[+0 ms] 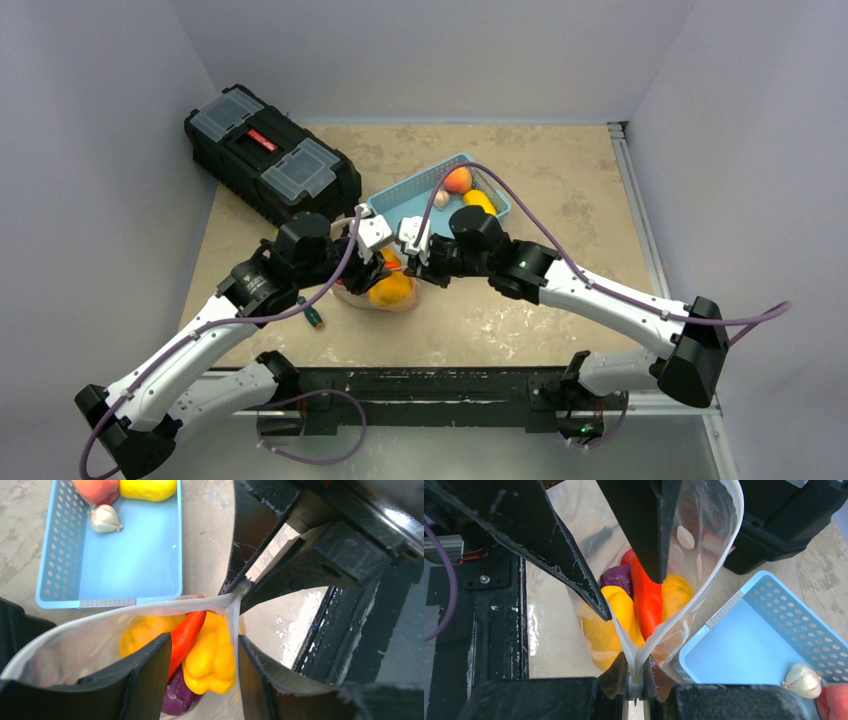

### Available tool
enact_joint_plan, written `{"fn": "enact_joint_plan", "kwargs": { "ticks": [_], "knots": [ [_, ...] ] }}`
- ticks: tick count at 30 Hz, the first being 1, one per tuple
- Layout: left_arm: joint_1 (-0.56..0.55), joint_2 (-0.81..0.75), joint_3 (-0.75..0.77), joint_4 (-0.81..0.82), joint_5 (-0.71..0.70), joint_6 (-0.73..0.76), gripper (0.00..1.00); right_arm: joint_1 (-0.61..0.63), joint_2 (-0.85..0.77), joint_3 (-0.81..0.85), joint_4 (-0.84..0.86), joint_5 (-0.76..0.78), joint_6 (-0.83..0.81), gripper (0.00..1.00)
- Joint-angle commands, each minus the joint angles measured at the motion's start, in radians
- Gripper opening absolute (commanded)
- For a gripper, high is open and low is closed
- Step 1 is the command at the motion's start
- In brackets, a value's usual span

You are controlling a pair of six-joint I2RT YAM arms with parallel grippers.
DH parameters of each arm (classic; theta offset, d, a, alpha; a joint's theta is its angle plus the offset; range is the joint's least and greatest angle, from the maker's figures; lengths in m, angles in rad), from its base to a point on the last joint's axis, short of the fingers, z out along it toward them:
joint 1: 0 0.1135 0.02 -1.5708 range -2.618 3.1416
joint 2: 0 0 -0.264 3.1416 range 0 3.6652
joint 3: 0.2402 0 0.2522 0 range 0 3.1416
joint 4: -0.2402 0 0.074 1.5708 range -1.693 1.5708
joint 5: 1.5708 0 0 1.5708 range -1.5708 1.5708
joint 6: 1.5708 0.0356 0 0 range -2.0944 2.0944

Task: Place the food in the zip-top bag and seal the zipper
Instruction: Adjust the zipper food storage bag at the center of the board.

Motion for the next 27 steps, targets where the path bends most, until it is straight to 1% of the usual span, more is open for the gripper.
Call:
{"fn": "enact_joint_plan", "kwargs": {
  "ticks": [1,3,5,7,8,9,10,11,12,13,14,16,17,18,21,25,27],
  "knots": [
    [-0.002,-0.034,-0.033,0.013,-0.068,0.032,0.42,-0.017,-0.044,0.005,0.077,-0.015,0.027,0.0],
    [-0.002,-0.055,-0.057,0.021,-0.046,0.025,0.43,-0.022,-0.05,-0.007,0.092,-0.015,0.032,0.0],
    [-0.003,-0.073,-0.079,0.034,-0.019,0.018,0.48,-0.027,-0.058,-0.016,0.109,-0.018,0.042,0.0],
    [-0.002,-0.079,-0.099,0.054,-0.007,0.006,0.48,-0.029,-0.066,-0.023,0.121,-0.032,0.047,0.0],
    [-0.002,-0.079,-0.1,0.06,-0.012,0.002,0.43,-0.03,-0.07,-0.028,0.126,-0.038,0.05,0.0],
    [-0.002,-0.073,-0.095,0.065,-0.025,-0.006,0.35,-0.03,-0.072,-0.032,0.134,-0.042,0.05,0.0],
    [-0.002,-0.065,-0.085,0.068,-0.043,-0.015,0.23,-0.031,-0.072,-0.038,0.143,-0.041,0.052,0.0],
    [-0.001,-0.055,-0.074,0.067,-0.053,-0.023,0.14,-0.031,-0.069,-0.043,0.152,-0.033,0.057,0.03],
    [-0.001,-0.044,-0.061,0.065,-0.057,-0.031,0.07,-0.031,-0.068,-0.051,0.17,-0.013,0.07,0.14],
    [-0.001,-0.032,-0.05,0.061,-0.059,-0.04,0.01,-0.03,-0.07,-0.067,0.199,0.026,0.097,0.26],
    [-0.001,-0.024,-0.043,0.059,-0.061,-0.05,0.0,-0.033,-0.075,-0.09,0.236,0.065,0.133,0.34],
    [0.0,-0.017,-0.043,0.063,-0.073,-0.06,0.0,-0.037,-0.097,-0.16,0.367,0.128,0.221,0.52],
    [0.001,-0.019,-0.048,0.068,-0.082,-0.06,0.0,-0.037,-0.108,-0.216,0.439,0.145,0.276,0.59],
    [0.001,-0.024,-0.053,0.076,-0.089,-0.061,0.0,-0.038,-0.119,-0.256,0.499,0.143,0.312,0.63],
    [0.001,-0.056,-0.077,0.102,-0.083,-0.057,0.0,-0.04,-0.138,-0.355,0.671,0.125,0.419,0.7],
    [0.001,-0.092,-0.105,0.132,-0.045,-0.05,0.0,-0.056,-0.13,-0.483,0.948,0.025,0.506,0.72],
    [0.001,-0.104,-0.111,0.137,-0.037,-0.045,0.0,-0.063,-0.123,-0.504,1.009,0.003,0.518,0.72]
  ]
}}
